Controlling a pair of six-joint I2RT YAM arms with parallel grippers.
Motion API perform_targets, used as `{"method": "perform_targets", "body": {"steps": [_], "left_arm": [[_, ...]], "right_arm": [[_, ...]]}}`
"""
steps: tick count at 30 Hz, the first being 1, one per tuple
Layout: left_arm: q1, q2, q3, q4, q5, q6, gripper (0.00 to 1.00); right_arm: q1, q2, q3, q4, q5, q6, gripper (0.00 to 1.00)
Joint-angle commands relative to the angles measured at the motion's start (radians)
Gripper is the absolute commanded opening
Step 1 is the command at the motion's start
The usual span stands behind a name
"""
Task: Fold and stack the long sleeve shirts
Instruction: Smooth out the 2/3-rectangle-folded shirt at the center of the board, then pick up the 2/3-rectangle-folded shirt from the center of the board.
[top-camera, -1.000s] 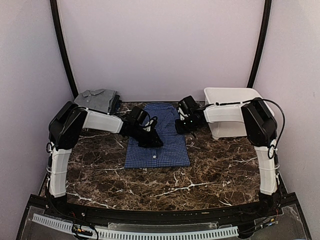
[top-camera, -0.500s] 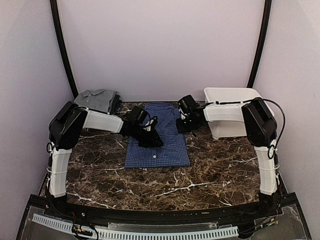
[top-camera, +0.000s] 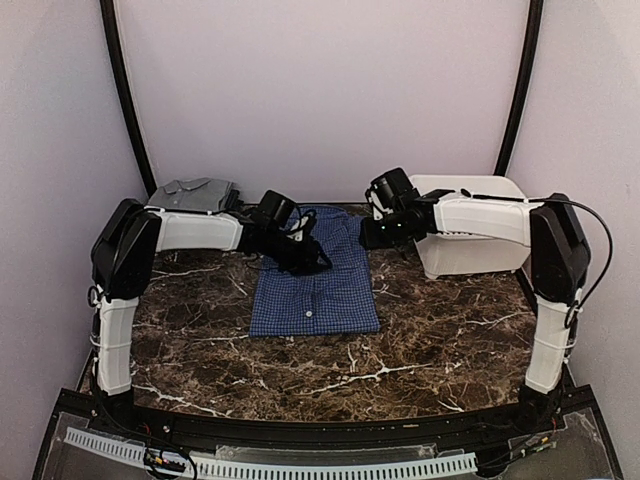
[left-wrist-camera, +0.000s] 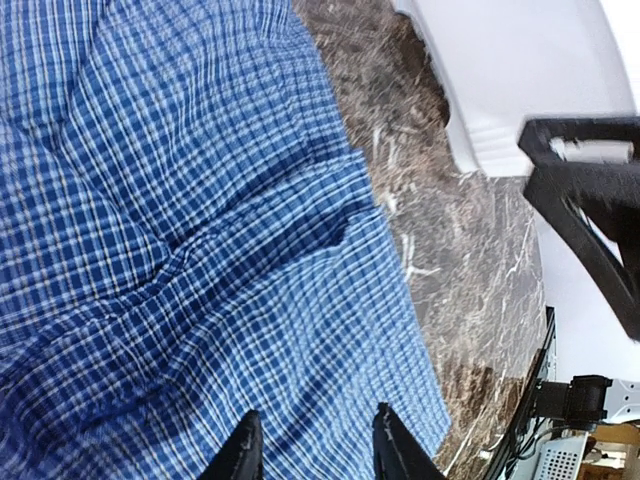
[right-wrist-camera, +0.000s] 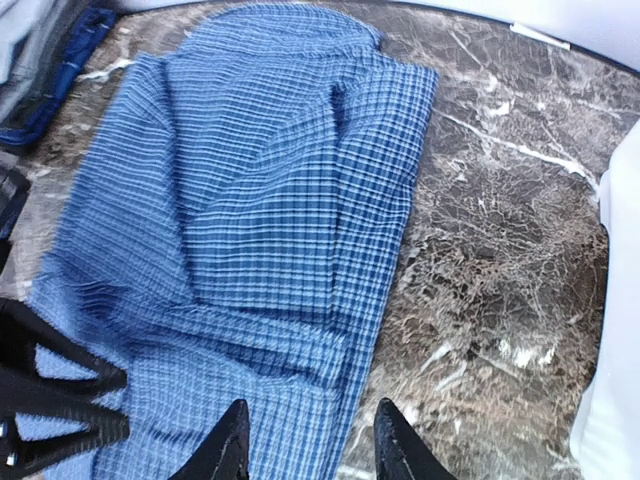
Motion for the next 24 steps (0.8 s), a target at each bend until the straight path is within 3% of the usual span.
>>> {"method": "perform_targets", "body": {"steps": [1, 9, 13, 24], "left_arm": [[0.006, -0.152, -0.021, -0.021, -0.037, -0.017, 0.38], [0.051, -0.391, -0.323, -0.011, -0.099, -0.048, 0.39], [0.076, -0.524, -0.485, -0.031, -0.113, -0.051, 0.38], [0.083, -0.65, -0.744, -0.046, -0.102, -0.092, 0.34]], "right_arm": [[0.032, -0.111, -0.1, 0.046, -0.076, 0.032, 0.4], [0.078, -0.248, -0.341, 0.132, -0.216, 0.102, 0.38], [0.096, -0.264, -0.427, 0.163, -0.268, 0.132, 0.32], [0.112, -0.281, -0.577, 0.203, -0.306, 0.206, 0.26]]}}
